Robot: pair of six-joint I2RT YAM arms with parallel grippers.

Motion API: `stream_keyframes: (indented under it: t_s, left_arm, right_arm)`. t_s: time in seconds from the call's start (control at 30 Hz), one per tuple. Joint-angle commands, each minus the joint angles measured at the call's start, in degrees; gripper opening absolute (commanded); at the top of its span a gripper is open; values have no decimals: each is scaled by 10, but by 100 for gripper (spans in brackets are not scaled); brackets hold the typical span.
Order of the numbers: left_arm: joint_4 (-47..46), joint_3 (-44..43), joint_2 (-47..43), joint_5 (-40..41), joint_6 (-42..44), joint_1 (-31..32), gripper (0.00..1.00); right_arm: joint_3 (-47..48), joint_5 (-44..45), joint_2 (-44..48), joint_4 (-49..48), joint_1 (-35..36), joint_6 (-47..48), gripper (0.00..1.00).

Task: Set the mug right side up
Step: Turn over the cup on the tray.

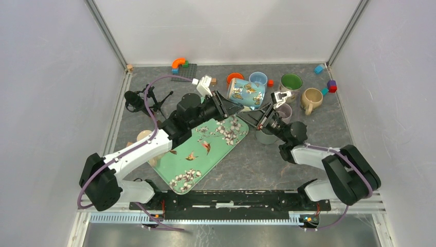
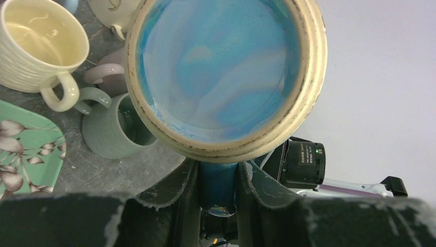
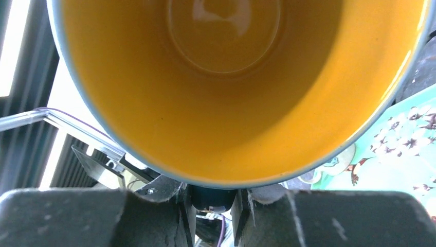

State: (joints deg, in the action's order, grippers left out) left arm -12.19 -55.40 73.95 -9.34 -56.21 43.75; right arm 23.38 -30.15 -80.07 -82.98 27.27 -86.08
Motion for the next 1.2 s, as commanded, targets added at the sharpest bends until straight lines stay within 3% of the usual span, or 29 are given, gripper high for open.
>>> stream_keyframes:
  t_s: [0.0, 0.47, 0.77, 1.17]
  left_arm:
    - [-29, -5, -25, 3, 17, 4, 13]
    - [-31, -20, -29, 2, 42, 3, 46]
    - [-24, -24, -28, -3, 57, 3, 52]
    - [44, -36, -39, -13, 116, 3, 64]
  right_arm:
    - [6, 8, 66, 16, -3, 145, 0]
    - [38, 39, 168, 295, -3, 342, 0]
    - [53, 61, 195, 370, -3, 392, 0]
    - [108, 145, 232, 542, -3, 493, 0]
